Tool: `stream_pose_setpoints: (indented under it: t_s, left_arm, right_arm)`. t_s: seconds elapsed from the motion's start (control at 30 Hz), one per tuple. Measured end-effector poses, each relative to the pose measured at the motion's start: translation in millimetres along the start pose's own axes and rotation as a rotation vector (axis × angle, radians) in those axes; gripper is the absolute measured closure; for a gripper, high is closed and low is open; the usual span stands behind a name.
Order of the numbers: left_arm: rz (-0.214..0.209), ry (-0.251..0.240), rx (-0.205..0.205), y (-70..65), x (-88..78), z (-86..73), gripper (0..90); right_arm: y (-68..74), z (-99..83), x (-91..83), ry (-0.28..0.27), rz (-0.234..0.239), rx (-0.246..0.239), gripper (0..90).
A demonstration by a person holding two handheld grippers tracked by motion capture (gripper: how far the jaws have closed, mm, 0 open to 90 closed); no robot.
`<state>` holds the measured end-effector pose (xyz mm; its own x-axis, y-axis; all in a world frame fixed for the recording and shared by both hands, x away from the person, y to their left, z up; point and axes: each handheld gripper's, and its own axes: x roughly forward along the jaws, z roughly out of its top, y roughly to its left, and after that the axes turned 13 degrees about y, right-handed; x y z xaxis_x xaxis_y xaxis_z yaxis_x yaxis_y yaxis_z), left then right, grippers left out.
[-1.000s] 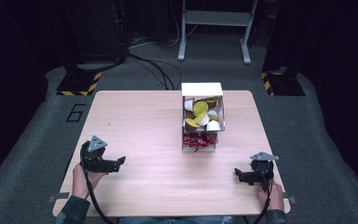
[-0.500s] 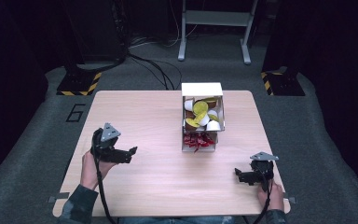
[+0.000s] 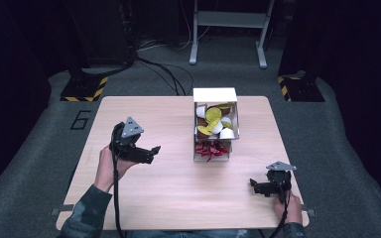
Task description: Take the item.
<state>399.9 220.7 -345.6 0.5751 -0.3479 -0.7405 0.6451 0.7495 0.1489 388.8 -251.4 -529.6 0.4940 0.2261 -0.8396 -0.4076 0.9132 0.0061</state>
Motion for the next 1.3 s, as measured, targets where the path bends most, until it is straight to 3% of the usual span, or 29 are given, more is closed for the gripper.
stream_pose_setpoints:
  t_s: [0.4, 0.77, 0.97, 1.07, 1.3]
  left_arm:
    - [-0.032, -0.054, 0.089, -28.7, -4.1, 54.7, 3.6]
    - [-0.063, -0.064, 0.165, -65.8, 17.4, 110.2, 7.6]
    - [-0.068, -0.03, 0.195, -81.6, 36.8, 134.4, 14.7]
    - [-0.079, -0.002, 0.188, -86.1, 49.2, 142.1, 23.3]
    - [-0.052, 0.052, 0.168, -93.6, 72.3, 151.8, 39.5]
  right_arm:
    - [0.1, 0.0, -0.1, 0.0, 0.0, 0.0, 0.0]
    - [0.0, 0.0, 0.0, 0.0, 0.0, -0.001, 0.0]
    - [0.0, 0.0, 0.0, 0.0, 0.0, -0.001, 0.0]
    - [-0.2, -0.2, -0.2, 0.0, 0.003, -0.004, 0.0]
    - [-0.4, -0.4, -0.2, 0.001, 0.002, -0.008, 0.0]
